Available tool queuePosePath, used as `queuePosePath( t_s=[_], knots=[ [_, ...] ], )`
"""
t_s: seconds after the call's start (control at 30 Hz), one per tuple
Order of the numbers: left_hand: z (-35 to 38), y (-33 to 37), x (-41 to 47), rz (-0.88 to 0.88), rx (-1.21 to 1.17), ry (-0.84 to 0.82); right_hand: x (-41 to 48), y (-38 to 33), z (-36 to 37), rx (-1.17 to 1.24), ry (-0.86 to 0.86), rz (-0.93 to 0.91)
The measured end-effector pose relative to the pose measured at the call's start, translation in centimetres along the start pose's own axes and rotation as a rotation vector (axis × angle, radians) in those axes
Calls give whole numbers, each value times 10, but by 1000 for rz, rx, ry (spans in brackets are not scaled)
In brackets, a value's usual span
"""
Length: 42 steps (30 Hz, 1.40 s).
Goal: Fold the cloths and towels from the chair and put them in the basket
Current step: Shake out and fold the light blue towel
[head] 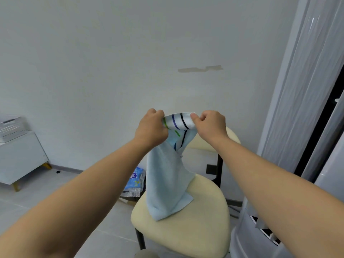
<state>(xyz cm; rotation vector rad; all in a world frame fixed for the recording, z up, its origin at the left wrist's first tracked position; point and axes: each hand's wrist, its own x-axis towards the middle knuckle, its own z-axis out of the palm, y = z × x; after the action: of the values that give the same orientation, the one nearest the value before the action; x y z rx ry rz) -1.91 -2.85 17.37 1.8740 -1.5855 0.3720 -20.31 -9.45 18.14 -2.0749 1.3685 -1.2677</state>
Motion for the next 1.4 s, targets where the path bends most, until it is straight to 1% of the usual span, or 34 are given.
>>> queuePosePath(
  t_s=[0.07,0.23,0.3,0.4,0.5,0.6,0.67,0.77,0.83,0.9,1.03,1.1,1.23,1.33,1.4],
  knots=[
    [1,-2,-2,19,64,-45,-1,1,1,-11,-1,-18],
    [5,-15,-5,58,217,-81,0,5,3,-28,41,-40],
    [4,-25,-6,-15,286,-115,3,14,1,-48,68,-40],
    [2,-41,-9,-156,363,-163,2,30,0,-76,43,-61],
    [9,-54,-10,-278,218,-164,-7,38,3,-133,-40,-125],
    [14,-55,-6,-319,44,-141,-16,41,10,-170,-183,-126],
    [14,-49,-4,-286,3,-94,-18,47,15,-210,-233,-108],
    [10,-33,0,-213,-68,-11,-20,54,22,-296,-250,-81],
    [8,-24,3,-164,-88,-6,-22,55,26,-323,-269,-47],
    [5,-20,5,-57,-31,-33,-24,58,28,-323,-292,9],
    [4,-26,5,245,157,-89,-23,69,30,-218,-292,181],
    [5,-28,5,316,269,-104,-19,74,29,-200,-249,249],
    [2,-21,0,237,465,-94,-16,79,23,-146,-135,301],
    [4,-17,-3,199,583,-101,-14,74,23,-120,-129,411],
    [9,-20,-3,210,644,-117,-7,70,24,-30,-132,526]
  ],
)
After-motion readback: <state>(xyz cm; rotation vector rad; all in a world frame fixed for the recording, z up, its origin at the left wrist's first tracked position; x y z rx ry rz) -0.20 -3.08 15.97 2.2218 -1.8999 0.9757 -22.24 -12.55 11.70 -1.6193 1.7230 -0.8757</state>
